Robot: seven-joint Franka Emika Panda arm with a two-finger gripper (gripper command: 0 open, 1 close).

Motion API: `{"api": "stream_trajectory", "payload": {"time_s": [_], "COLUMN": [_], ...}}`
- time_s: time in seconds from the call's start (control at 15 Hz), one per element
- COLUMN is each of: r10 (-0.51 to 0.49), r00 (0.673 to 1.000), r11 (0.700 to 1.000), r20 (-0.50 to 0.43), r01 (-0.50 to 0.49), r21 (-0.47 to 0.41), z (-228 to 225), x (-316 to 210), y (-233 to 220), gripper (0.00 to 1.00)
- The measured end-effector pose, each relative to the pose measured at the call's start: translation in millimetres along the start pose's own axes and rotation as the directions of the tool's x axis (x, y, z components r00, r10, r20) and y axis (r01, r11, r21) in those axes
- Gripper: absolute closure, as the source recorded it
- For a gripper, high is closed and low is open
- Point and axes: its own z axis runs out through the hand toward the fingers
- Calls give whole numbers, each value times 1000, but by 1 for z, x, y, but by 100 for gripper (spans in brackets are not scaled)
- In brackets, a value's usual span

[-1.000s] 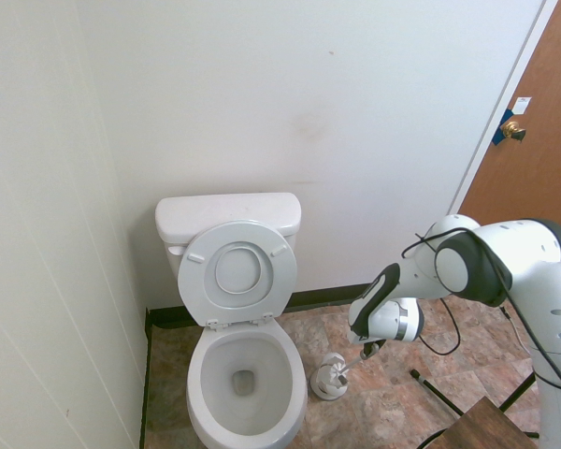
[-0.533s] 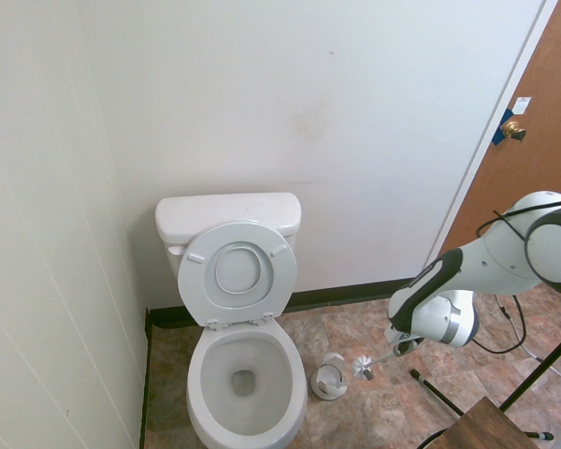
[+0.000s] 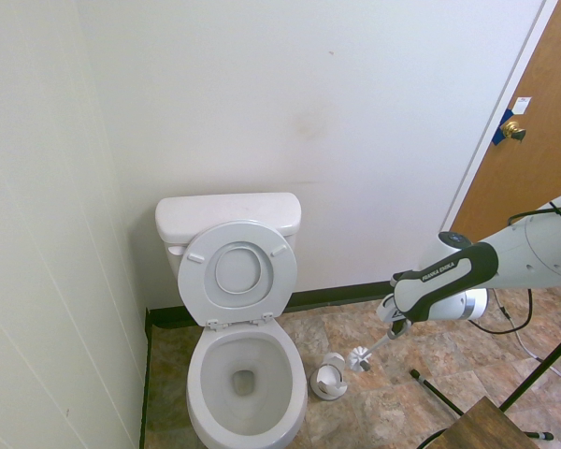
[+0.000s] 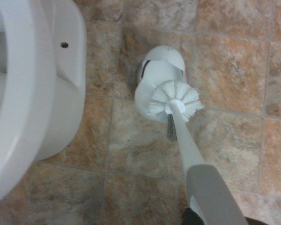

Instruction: Clean the toilet

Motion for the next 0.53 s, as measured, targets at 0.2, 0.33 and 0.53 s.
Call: {"api": "stream_trajectory", "payload": {"time_s": [0.2,0.33,0.53], "r10": [-41,-73,-117], "r00": [999,997,991], "r11": [998,993,986], "r20": [-13,-40,-72], "r01": [42,76,125], "r21": [57,87,111], "z": [-52,-88,-148], "x": [-34,-63,-124], "y": [-35,-50,-81], "gripper": [100,100,100]}}
